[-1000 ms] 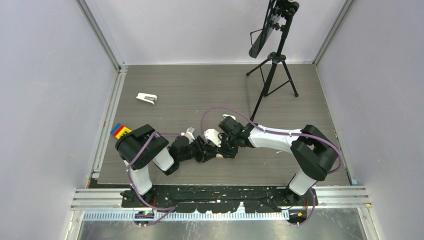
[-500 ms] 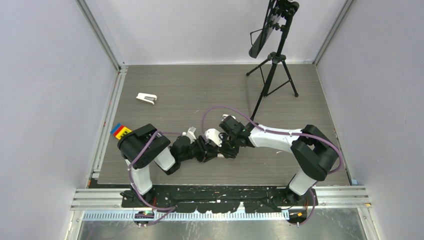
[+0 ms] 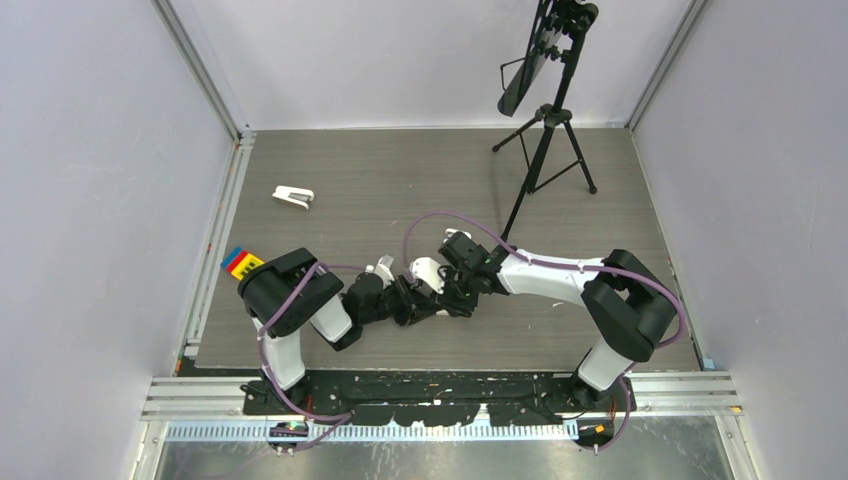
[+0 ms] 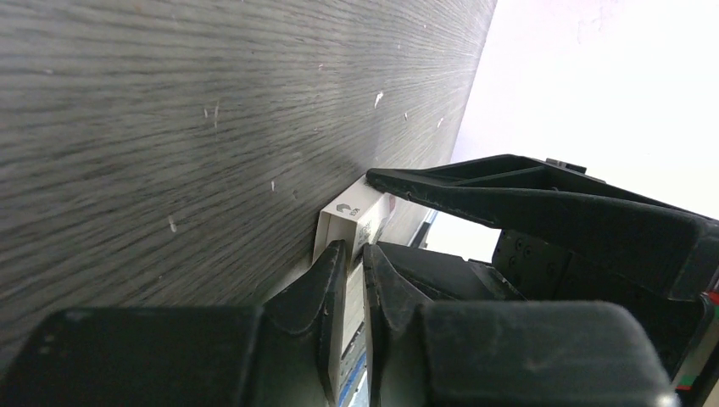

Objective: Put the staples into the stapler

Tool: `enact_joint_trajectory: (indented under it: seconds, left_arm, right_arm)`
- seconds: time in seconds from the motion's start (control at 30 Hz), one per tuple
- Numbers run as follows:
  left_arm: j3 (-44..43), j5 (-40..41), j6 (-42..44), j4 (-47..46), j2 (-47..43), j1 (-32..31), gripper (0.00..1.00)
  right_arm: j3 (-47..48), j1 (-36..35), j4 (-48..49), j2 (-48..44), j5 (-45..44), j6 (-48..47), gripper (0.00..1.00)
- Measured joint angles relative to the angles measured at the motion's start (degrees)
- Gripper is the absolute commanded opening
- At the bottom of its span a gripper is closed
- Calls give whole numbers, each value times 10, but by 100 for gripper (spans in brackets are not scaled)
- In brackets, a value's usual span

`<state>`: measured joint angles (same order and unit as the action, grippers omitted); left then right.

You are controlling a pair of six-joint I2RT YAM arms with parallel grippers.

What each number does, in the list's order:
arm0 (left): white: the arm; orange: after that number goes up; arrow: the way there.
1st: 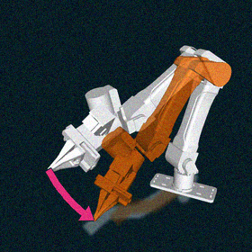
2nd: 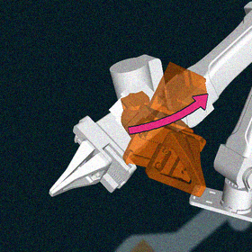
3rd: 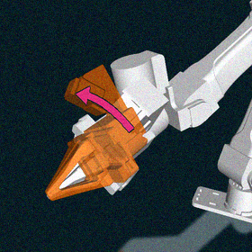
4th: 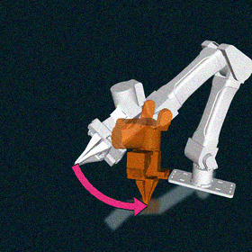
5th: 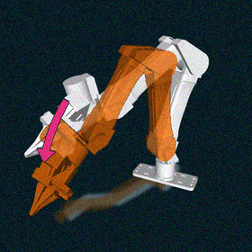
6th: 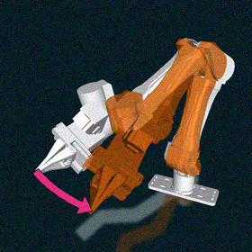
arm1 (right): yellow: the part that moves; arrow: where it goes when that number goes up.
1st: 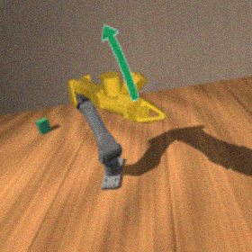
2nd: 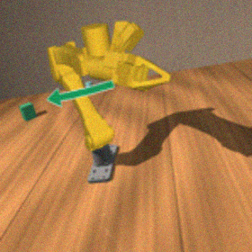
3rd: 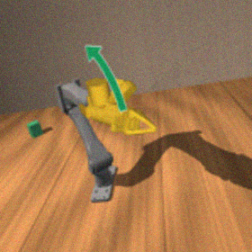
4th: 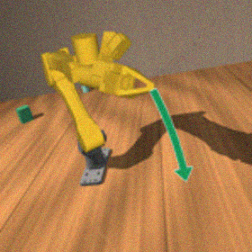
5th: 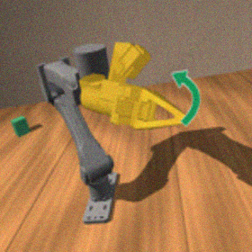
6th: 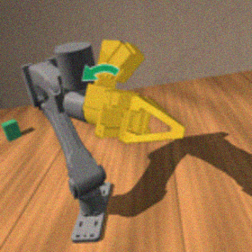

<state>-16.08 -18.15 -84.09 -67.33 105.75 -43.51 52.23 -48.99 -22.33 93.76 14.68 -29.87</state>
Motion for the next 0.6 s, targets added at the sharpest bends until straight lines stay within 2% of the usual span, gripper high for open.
enact_joint_trajectory:
  seconds: [0.37, 0.6]
  left_arm:
    - [-1, 4, 3, -28, 0, -14, 5]
    - [-1, 3, 6, -42, 0, -13, 5]
  right_arm:
    - [-16, -11, 47, -11, 10, 18, 53]
    - [-35, -16, 80, -74, 18, 38, 60]
